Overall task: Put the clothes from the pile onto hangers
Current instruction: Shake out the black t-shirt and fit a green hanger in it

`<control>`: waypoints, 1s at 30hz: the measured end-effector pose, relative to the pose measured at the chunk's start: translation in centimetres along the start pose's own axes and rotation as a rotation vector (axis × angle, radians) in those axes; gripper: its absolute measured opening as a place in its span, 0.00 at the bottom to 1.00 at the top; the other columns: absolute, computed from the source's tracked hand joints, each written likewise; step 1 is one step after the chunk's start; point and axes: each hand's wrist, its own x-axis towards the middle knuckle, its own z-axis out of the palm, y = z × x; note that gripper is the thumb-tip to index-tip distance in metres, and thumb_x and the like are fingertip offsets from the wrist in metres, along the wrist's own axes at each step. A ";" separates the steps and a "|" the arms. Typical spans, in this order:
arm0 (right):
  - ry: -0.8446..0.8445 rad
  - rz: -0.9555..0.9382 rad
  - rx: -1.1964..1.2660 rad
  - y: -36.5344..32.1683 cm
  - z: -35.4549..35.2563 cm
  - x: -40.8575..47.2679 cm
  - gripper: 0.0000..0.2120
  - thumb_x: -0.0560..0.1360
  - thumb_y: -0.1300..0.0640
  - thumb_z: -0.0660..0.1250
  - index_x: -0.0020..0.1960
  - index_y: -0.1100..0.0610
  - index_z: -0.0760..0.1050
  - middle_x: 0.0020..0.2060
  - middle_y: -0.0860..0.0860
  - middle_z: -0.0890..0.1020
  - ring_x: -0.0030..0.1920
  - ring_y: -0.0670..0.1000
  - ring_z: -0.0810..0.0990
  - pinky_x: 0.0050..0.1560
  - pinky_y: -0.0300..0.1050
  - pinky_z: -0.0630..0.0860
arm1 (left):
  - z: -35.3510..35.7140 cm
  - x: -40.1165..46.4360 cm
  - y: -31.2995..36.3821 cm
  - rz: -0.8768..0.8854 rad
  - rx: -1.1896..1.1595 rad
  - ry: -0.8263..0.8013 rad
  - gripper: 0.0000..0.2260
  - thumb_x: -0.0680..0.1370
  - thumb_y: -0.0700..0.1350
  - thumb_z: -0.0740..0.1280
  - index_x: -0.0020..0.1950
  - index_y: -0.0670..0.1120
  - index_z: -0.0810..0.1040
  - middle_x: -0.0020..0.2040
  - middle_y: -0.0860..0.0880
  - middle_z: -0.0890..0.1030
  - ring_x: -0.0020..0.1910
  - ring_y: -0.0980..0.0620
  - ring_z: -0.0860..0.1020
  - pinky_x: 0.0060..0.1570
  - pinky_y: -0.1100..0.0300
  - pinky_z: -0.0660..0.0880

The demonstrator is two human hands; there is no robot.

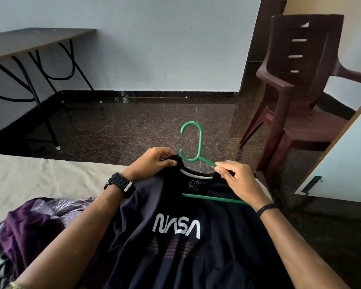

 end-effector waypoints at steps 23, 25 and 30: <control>-0.352 0.379 -0.395 0.3 7.0 -1.9 0.20 0.82 0.46 0.51 0.52 0.58 0.75 0.51 0.61 0.80 0.55 0.63 0.77 0.49 0.53 0.74 | -0.6 -1.4 -1.6 -0.161 0.023 0.240 0.14 0.80 0.45 0.64 0.43 0.66 0.75 0.35 0.56 0.78 0.35 0.57 0.72 0.42 0.59 0.69; -0.246 0.442 -0.454 0.9 6.4 -1.6 0.21 0.81 0.45 0.54 0.51 0.60 0.77 0.51 0.61 0.81 0.54 0.62 0.78 0.48 0.52 0.74 | -1.0 -1.7 -1.5 -0.165 0.050 0.244 0.14 0.79 0.44 0.64 0.42 0.64 0.75 0.35 0.52 0.77 0.35 0.54 0.72 0.42 0.58 0.69; -0.091 0.620 -0.399 3.0 3.9 -1.0 0.07 0.73 0.61 0.63 0.44 0.64 0.78 0.44 0.61 0.82 0.49 0.61 0.80 0.42 0.46 0.72 | -1.5 -2.6 -1.5 -0.173 0.091 0.221 0.09 0.80 0.41 0.63 0.41 0.52 0.74 0.35 0.51 0.75 0.36 0.54 0.71 0.44 0.56 0.68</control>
